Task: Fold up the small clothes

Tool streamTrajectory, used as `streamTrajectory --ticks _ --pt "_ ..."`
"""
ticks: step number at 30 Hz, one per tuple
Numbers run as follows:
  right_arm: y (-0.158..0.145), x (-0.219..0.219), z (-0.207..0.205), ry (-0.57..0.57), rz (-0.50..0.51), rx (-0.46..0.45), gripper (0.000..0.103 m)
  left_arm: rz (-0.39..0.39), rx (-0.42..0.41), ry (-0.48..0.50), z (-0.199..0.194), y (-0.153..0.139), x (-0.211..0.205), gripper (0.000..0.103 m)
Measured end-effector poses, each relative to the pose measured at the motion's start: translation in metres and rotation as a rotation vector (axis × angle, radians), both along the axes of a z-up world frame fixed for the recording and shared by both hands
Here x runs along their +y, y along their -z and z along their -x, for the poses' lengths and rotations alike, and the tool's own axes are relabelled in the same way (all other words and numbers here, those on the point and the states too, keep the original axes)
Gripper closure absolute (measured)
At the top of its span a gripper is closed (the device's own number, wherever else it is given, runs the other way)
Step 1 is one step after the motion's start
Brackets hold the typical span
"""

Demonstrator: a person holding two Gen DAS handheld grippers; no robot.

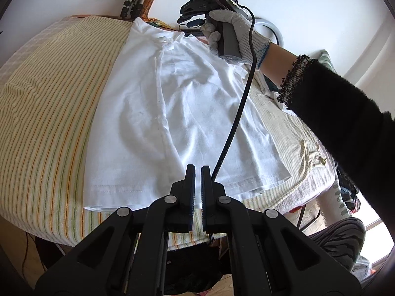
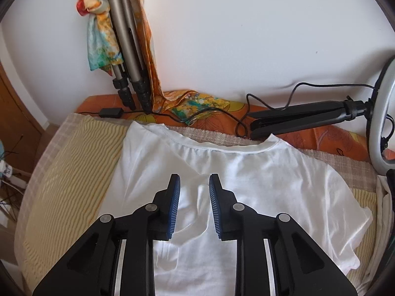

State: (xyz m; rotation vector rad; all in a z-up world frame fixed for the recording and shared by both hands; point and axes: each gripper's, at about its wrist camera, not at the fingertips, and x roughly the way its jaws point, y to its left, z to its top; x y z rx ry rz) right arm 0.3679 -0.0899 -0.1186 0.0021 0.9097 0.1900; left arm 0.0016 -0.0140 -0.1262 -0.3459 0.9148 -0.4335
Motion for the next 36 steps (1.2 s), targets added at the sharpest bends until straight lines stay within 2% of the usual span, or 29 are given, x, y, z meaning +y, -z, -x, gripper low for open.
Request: streamTrajectory --ticks 2,5,13,16,18,20,22,24,28,32,36 --pt "-0.016 -0.014 0.017 0.014 -0.009 -0.02 0.073 0.015 -0.024 0.02 0.013 -0.008 0.001 0.103" --pt "-0.04 -0.038 0.047 0.024 -0.058 -0.044 0.072 0.017 -0.045 0.041 0.031 -0.014 0.002 0.103" --pt "-0.085 -0.101 0.137 0.015 -0.069 -0.116 0.071 -0.075 -0.055 -0.028 0.049 -0.015 0.005 0.103" --pt "-0.094 -0.125 0.164 0.027 -0.063 -0.148 0.066 -0.083 -0.078 -0.048 0.048 -0.021 -0.002 0.103" --pt "-0.096 -0.141 0.178 0.032 -0.06 -0.158 0.064 -0.096 -0.099 -0.041 0.045 -0.025 -0.014 0.103" --pt "-0.096 -0.158 0.189 0.041 -0.06 -0.157 0.064 -0.106 -0.103 -0.021 0.041 -0.026 -0.03 0.094" --pt "-0.094 -0.175 0.196 0.054 -0.067 -0.152 0.064 -0.094 -0.101 0.006 0.037 -0.026 -0.049 0.074" --pt "-0.093 -0.192 0.203 0.074 -0.079 -0.148 0.064 -0.095 -0.102 0.04 0.035 -0.025 -0.069 0.073" --pt "-0.086 -0.225 0.211 0.122 -0.112 -0.137 0.064 -0.147 -0.131 0.113 0.03 -0.026 -0.109 0.073" --pt "-0.076 -0.251 0.216 0.146 -0.158 -0.114 0.064 -0.149 -0.131 0.156 0.02 -0.024 -0.139 0.073" --pt "-0.067 -0.271 0.218 0.159 -0.161 -0.095 0.063 -0.172 -0.13 0.209 0.011 -0.017 -0.171 0.073"
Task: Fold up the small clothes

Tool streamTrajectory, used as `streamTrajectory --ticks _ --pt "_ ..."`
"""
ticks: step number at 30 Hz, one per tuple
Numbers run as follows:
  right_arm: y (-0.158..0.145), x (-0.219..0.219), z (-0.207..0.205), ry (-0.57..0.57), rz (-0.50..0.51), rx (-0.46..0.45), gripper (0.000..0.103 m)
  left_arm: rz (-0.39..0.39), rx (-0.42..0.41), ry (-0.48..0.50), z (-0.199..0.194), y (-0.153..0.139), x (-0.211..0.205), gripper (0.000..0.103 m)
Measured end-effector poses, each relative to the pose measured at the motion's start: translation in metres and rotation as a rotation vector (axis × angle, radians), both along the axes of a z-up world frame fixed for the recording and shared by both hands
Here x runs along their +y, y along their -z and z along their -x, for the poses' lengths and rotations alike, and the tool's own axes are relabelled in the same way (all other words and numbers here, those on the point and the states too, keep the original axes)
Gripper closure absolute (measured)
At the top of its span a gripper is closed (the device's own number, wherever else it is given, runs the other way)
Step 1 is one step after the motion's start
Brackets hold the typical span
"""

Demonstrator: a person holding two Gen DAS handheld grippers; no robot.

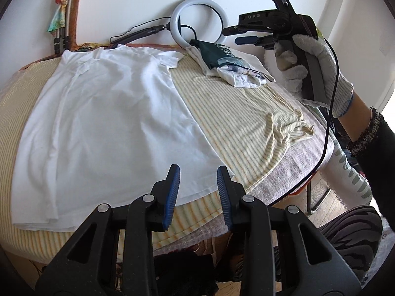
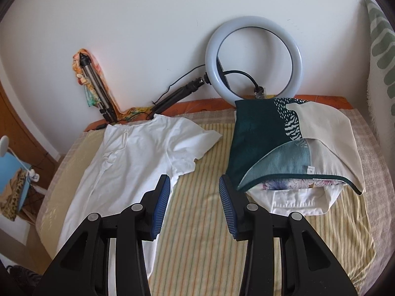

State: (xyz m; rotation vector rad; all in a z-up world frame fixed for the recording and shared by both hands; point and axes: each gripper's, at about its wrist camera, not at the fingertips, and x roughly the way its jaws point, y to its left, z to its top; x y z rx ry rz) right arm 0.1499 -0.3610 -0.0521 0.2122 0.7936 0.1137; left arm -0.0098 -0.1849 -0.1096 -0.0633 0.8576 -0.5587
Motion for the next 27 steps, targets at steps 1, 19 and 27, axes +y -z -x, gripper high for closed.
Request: streamTrajectory --ticks 1,19,27 --pt "0.002 -0.004 -0.001 0.005 -0.006 0.006 0.063 -0.009 0.005 0.014 -0.002 0.003 -0.008 0.073" --pt "0.063 0.017 -0.051 -0.061 -0.203 0.127 0.052 -0.079 0.064 0.042 -0.03 0.048 -0.048 0.101" --pt "0.116 0.024 -0.105 0.066 -0.35 0.239 0.051 0.003 0.035 0.042 -0.028 0.022 -0.037 0.101"
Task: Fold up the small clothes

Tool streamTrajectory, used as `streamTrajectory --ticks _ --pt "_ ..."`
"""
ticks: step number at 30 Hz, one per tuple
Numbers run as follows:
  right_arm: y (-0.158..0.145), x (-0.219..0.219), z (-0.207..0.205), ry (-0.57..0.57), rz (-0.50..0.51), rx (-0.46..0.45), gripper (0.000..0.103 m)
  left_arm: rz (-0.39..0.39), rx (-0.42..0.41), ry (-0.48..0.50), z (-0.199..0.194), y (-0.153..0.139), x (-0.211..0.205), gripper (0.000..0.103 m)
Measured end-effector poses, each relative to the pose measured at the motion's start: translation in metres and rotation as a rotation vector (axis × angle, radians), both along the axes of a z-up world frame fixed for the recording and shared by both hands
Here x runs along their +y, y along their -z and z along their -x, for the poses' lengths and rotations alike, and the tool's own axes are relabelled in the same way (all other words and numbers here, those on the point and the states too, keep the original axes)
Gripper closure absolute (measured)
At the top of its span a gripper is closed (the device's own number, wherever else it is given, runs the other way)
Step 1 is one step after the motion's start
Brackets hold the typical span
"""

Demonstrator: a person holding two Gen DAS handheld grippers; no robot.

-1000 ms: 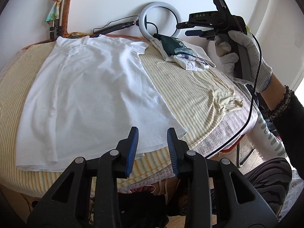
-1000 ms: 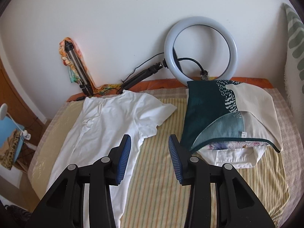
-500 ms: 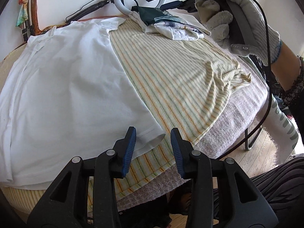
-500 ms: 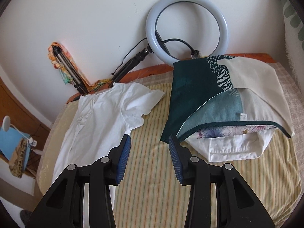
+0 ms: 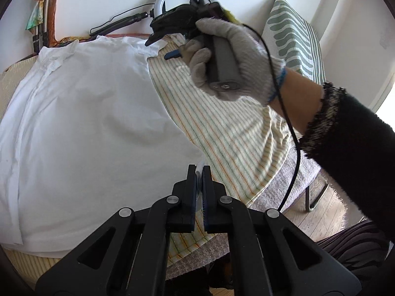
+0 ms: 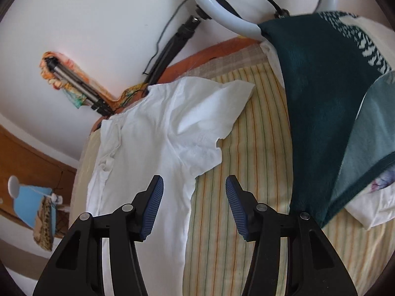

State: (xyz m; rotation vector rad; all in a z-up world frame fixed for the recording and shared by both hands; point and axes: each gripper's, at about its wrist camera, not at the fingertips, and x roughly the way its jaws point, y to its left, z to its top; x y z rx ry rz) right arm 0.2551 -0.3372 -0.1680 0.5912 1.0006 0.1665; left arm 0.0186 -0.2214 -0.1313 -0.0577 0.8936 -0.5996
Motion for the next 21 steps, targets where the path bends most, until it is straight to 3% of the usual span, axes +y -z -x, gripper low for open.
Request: streamTrajectory --ticks 4,7,8,9,10,12,16,21 --pt "0.008 -0.002 -0.007 0.055 -0.085 -0.021 0.049 0.013 0.002 -0.002 -0.001 -0.002 0.003 0.101" --pt "0.007 0.012 -0.012 0.013 -0.068 -0.026 0.058 0.033 0.017 -0.003 -0.001 -0.001 0.005 0.101" --pt "0.006 0.018 -0.014 -0.007 -0.03 -0.026 0.069 0.034 0.015 -0.003 0.001 -0.002 0.005 0.101" --pt "0.005 0.024 -0.015 -0.023 0.019 -0.023 0.087 0.034 0.014 -0.001 0.002 -0.002 0.005 0.102" --pt "0.006 0.028 -0.018 -0.035 0.051 -0.017 0.095 0.037 0.017 0.002 0.002 -0.002 0.005 0.102" --pt "-0.001 0.032 -0.019 -0.044 0.079 -0.031 0.098 0.049 0.024 0.005 0.005 -0.005 0.007 0.102" --pt "-0.037 0.031 -0.009 -0.029 0.142 -0.147 0.098 0.079 0.021 0.014 0.014 -0.011 0.011 0.102" --pt "-0.019 0.041 -0.019 -0.039 0.238 -0.071 0.098 0.106 0.09 -0.005 0.006 0.005 0.017 0.102"
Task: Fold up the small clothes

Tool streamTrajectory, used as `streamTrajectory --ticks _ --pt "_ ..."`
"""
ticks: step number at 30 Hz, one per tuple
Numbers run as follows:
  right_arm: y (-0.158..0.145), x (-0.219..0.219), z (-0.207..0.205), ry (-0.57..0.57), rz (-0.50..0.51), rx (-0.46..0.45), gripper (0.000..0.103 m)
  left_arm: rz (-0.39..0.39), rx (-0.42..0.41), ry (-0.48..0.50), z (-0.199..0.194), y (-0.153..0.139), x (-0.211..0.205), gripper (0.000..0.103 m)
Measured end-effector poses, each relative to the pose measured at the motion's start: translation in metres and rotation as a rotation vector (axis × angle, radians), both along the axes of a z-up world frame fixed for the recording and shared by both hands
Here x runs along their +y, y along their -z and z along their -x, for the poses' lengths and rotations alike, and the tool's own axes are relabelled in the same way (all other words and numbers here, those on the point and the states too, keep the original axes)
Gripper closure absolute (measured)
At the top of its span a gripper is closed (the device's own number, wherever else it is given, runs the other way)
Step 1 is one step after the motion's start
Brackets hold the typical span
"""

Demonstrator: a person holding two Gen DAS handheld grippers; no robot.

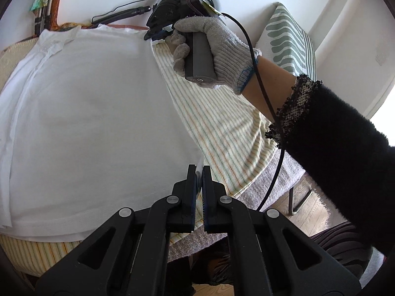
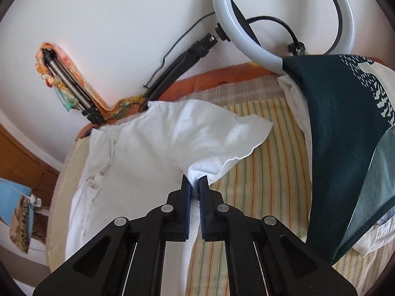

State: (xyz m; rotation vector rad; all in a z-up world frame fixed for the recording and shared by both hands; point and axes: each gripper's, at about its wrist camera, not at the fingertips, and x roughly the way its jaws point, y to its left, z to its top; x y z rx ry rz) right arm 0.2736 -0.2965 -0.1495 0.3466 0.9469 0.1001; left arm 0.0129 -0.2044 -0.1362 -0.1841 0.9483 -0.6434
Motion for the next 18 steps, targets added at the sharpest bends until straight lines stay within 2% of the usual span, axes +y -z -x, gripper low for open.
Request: streamTrajectory --ticks 3,5,10,18 --pt "0.012 0.009 -0.004 0.004 0.068 0.043 0.098 0.012 0.025 -0.013 -0.003 0.002 0.006 0.102" --pt "0.013 0.011 -0.006 0.018 0.077 0.054 0.098 0.026 0.027 -0.027 -0.003 -0.001 0.014 0.102" --pt "-0.011 0.024 -0.007 0.018 0.125 0.028 0.098 0.078 0.036 -0.089 -0.005 -0.009 0.042 0.102" --pt "-0.045 0.085 -0.016 -0.072 0.248 -0.017 0.098 0.121 0.043 -0.198 -0.002 -0.014 0.091 0.102"
